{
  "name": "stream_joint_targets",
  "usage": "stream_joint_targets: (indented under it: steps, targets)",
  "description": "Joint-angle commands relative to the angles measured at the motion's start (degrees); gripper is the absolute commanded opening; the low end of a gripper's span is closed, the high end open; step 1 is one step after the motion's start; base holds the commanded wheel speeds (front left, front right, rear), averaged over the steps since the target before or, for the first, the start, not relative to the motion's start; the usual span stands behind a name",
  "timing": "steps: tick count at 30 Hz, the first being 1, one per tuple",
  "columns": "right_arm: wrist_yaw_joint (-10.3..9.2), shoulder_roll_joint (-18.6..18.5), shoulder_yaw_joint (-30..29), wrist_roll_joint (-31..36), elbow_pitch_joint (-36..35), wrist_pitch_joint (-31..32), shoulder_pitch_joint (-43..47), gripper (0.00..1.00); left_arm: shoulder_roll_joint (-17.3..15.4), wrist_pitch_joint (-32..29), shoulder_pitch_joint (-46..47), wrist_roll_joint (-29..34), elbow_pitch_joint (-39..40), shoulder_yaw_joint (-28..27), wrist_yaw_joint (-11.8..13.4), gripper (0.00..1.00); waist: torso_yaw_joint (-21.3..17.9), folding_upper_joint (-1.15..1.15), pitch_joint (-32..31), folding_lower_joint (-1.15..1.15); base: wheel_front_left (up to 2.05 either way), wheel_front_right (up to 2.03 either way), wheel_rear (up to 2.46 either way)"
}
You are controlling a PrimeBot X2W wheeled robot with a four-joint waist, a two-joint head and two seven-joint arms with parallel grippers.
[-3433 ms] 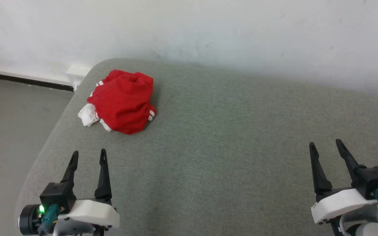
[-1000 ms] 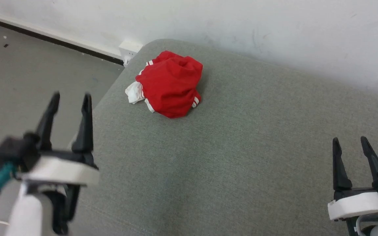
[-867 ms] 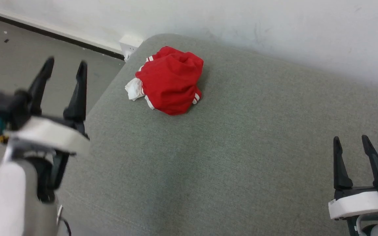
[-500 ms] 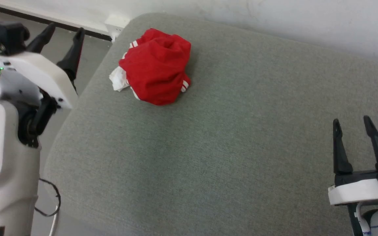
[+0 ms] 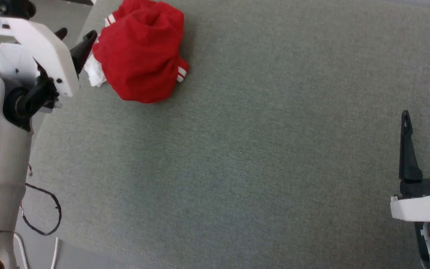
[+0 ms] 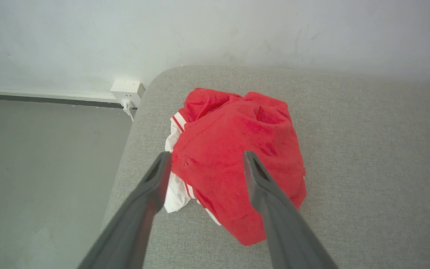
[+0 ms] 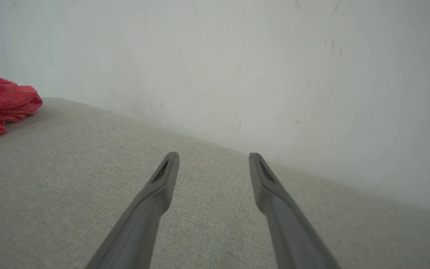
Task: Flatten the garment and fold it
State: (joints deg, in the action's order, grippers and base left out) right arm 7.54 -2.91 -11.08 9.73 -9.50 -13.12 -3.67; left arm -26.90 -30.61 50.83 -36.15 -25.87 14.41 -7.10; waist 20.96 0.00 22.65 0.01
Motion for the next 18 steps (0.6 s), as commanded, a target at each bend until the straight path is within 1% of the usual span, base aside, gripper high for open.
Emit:
stream_joint_targets:
  steps: [1, 5, 8, 11, 13, 15, 16, 17, 18]
  targets:
    - [-0.05, 0.03, 0.06, 0.65, -1.15, 0.29, -1.14, 1.0, -0.3, -0.62, 1.07, -0.96, -0.82, 0.76, -0.37, 1.0, -2.01, 0.0, 3.94, -0.01, 0.0, 0.0, 0.0]
    - [-0.05, 0.03, 0.39, 1.78, -4.52, 1.65, -1.65, 1.0, -0.09, -3.37, 2.24, -4.95, -4.41, 2.04, -0.38, 1.0, -3.2, 0.0, 6.45, -0.01, 0.0, 0.0, 0.0]
    - [-0.05, -0.1, 0.17, 2.26, -6.29, 2.65, -1.73, 1.0, 0.73, -5.99, 3.09, -7.77, -7.97, 1.63, -0.35, 1.0, -4.13, 0.0, 7.93, -0.01, 0.0, 0.0, 0.0]
    - [-0.05, -0.39, -0.16, 2.3, -7.57, 3.31, -1.66, 1.0, 1.22, -8.82, 3.85, -9.32, -11.17, 1.36, 0.24, 1.0, -5.05, 0.0, 9.1, -0.01, 0.0, 0.0, 0.0]
    - [-0.05, -0.58, -0.13, 2.26, -8.38, 3.67, -1.69, 1.0, 1.72, -9.06, 4.25, -10.26, -12.82, 0.69, 0.79, 1.0, -5.66, 0.0, 9.87, -0.01, 0.0, 0.0, 0.0]
    - [-0.05, -0.66, 0.01, 2.32, -9.12, 4.03, -1.7, 1.0, 2.08, -8.11, 4.74, -10.79, -13.93, 0.16, 0.82, 1.0, -6.22, 0.0, 10.42, -0.01, 0.0, 0.0, 0.0]
    - [-0.05, -0.65, -0.01, 2.36, -9.53, 4.22, -1.74, 1.0, 2.24, -7.56, 4.98, -10.94, -14.45, 0.09, 0.71, 0.46, -6.44, 0.0, 10.71, -0.01, 0.0, 0.0, 0.0]
    - [-0.05, -0.66, -0.03, 2.38, -9.88, 4.37, -1.79, 1.0, 2.39, -6.96, 5.22, -11.06, -14.92, 0.14, 0.56, 0.0, -6.6, 0.0, 10.93, -0.01, 0.0, 0.0, 0.0]
    - [-0.05, -0.75, -0.11, 2.32, -10.1, 4.46, -1.85, 1.0, 2.51, -6.44, 5.37, -11.13, -15.39, 0.28, 0.42, 0.0, -6.69, 0.0, 11.07, -0.01, 0.0, 0.0, 0.0]
